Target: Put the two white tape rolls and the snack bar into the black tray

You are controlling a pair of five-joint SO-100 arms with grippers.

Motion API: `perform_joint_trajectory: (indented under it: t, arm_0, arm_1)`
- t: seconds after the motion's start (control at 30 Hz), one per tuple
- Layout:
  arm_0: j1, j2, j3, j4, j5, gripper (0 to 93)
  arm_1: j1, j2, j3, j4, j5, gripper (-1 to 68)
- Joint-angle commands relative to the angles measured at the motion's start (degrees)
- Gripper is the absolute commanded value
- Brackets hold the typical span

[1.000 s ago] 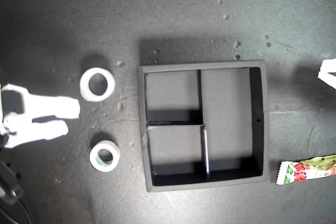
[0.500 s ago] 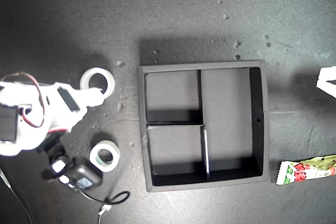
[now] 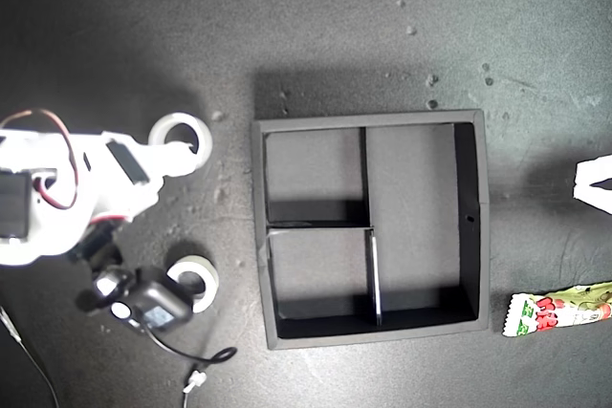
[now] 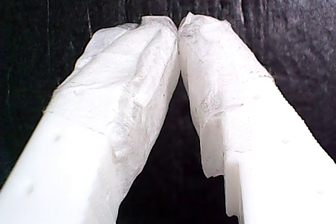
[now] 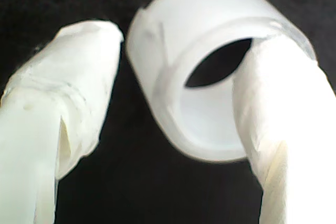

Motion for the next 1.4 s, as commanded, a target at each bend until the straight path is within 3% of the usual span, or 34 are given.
perform_joint_trajectory:
  t: [0.0, 0.2, 0.53, 0.73, 0.9, 1.0, 1.07, 1.13, 1.23, 1.37]
  arm_0:
    - [-1.58, 2.64, 0.35, -0.44, 1.05, 16.2]
    - [-2.72, -1.23, 0.62, -0.88, 0.88, 16.2]
    - [-4.31, -15.56, -6.15, -1.93, 1.32, 13.7]
    - [-5.89, -18.72, -9.67, -1.85, 0.09, 2.1]
    - [-5.36, -11.78, -13.01, 0.88, 1.41, 0.3]
    - [-5.27, -8.09, -16.35, 3.25, 2.37, 0.3]
    - [-5.19, -7.12, -18.81, 5.45, 2.64, 0.3]
    - [-4.83, -7.03, -21.18, 7.65, 2.99, 0.3]
    - [-4.48, -6.77, -22.85, 10.02, 3.16, 0.3]
    - [-3.78, -7.29, -26.63, 12.92, 4.57, 0.3]
  arm_1:
    - [-0.35, 0.53, 0.7, 0.18, -16.44, -0.1]
    - [-1.14, 0.53, 0.7, -1.32, -18.02, 0.3]
    - [-6.59, 0.53, -0.44, -17.4, -36.74, 16.4]
    - [-8.26, 0.0, -5.36, -16.96, -49.39, 23.4]
    - [-13.8, -0.26, -13.45, -15.73, -66.27, 26.1]
    - [-12.39, -0.53, -19.95, -13.01, -70.93, 26.4]
    - [-5.1, -0.53, -21.53, -11.78, -61.17, 28.0]
    - [1.85, 0.62, -19.07, -10.37, -40.08, 30.2]
    - [2.72, 0.62, -10.46, -15.64, -10.72, 27.5]
    - [1.58, 0.62, -5.71, -16.08, 10.11, 28.0]
